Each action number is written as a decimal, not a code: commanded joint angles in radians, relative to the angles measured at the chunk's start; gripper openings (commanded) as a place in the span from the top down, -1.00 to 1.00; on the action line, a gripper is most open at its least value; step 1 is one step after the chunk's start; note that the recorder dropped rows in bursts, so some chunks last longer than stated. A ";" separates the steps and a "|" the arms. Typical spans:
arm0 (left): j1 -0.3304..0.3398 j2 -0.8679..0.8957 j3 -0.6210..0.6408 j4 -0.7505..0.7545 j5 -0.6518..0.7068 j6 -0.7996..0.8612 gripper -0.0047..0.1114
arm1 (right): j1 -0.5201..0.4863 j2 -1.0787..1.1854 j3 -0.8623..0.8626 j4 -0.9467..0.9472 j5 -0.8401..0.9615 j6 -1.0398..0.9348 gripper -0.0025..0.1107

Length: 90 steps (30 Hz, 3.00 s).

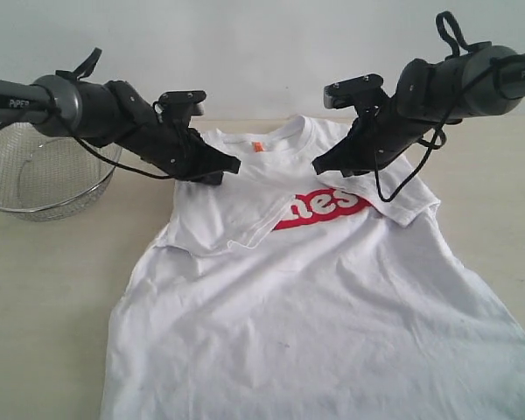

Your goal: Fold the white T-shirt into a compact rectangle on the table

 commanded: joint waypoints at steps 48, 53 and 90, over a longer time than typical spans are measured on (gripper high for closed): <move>0.103 -1.101 1.370 -0.526 -0.007 0.350 0.84 | -0.246 -1.027 0.928 -0.220 0.547 0.308 0.95; 0.103 -1.101 1.370 -0.599 0.024 0.438 0.84 | -0.246 -1.027 0.928 -0.286 0.608 0.290 0.55; 0.103 -1.101 1.370 -0.639 0.078 0.507 0.84 | -0.246 -0.583 1.104 0.015 0.275 0.318 0.24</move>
